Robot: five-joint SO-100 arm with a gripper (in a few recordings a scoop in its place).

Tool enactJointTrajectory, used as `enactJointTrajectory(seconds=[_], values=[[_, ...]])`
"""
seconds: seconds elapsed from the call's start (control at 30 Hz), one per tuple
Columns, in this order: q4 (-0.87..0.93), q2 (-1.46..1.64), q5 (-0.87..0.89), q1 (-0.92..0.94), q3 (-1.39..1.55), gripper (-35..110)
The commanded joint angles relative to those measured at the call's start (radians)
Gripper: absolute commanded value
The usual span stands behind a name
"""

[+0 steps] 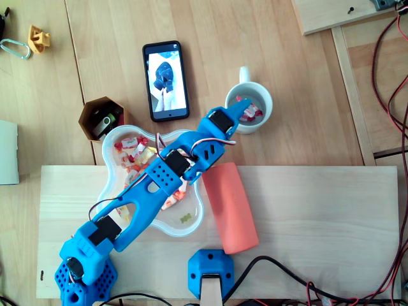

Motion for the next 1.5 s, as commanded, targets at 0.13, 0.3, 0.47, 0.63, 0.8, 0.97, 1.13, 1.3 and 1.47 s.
enactJointTrajectory(seconds=[0.13,0.3,0.47,0.63,0.8,0.97,1.13,1.3,1.47], values=[[-0.017,0.037,0.0,0.008,-0.041,-3],[-0.012,0.037,-0.011,0.008,-0.04,2],[-0.006,0.037,-0.011,0.006,-0.04,9],[-0.006,0.037,-0.011,0.006,-0.04,12],[-0.006,0.037,-0.011,0.006,-0.04,12],[-0.005,0.037,-0.011,0.006,-0.038,12],[-0.005,0.037,-0.009,0.006,-0.038,12],[0.005,0.06,0.005,0.002,-0.038,12],[0.146,0.152,0.006,-0.048,-0.038,12]])
